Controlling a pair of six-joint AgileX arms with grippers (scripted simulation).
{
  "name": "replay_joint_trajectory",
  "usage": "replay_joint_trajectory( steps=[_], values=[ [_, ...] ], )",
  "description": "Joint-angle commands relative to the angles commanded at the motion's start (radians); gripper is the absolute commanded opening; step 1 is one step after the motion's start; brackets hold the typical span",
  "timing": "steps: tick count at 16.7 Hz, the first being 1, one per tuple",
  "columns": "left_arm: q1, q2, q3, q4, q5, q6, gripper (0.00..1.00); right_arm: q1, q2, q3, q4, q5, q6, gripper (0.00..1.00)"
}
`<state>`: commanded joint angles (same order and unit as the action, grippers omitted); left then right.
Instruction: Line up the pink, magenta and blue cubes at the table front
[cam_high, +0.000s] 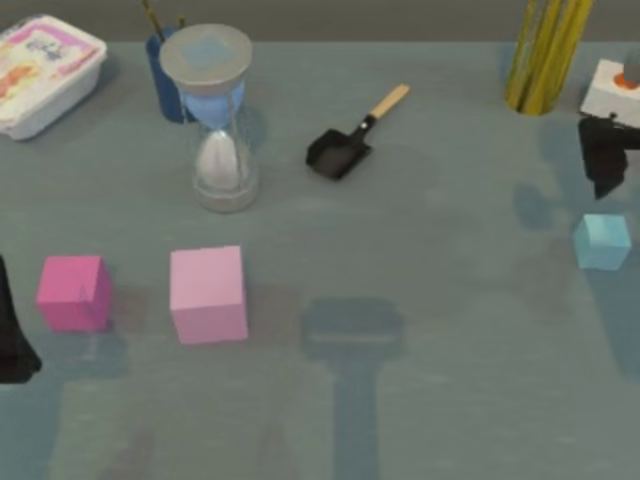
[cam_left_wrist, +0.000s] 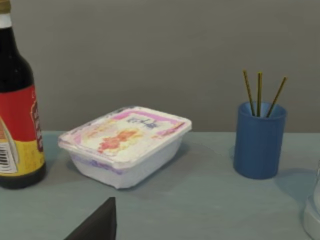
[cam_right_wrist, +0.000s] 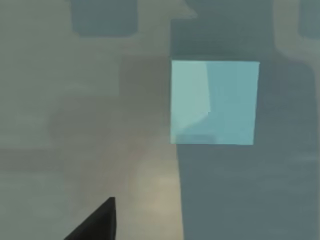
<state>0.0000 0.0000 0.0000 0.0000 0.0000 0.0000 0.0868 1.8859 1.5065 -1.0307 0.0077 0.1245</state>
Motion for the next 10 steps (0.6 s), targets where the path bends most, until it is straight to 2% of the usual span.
replay_joint_trajectory(
  steps=[5,10],
  values=[
    [0.000,0.000,0.000,0.000,0.000,0.000,1.00,0.011,0.228,0.202,-0.120,-0.004,0.018,1.00],
    [0.000,0.000,0.000,0.000,0.000,0.000,1.00,0.012,0.252,0.224,-0.133,-0.005,0.020,1.00]
  ],
)
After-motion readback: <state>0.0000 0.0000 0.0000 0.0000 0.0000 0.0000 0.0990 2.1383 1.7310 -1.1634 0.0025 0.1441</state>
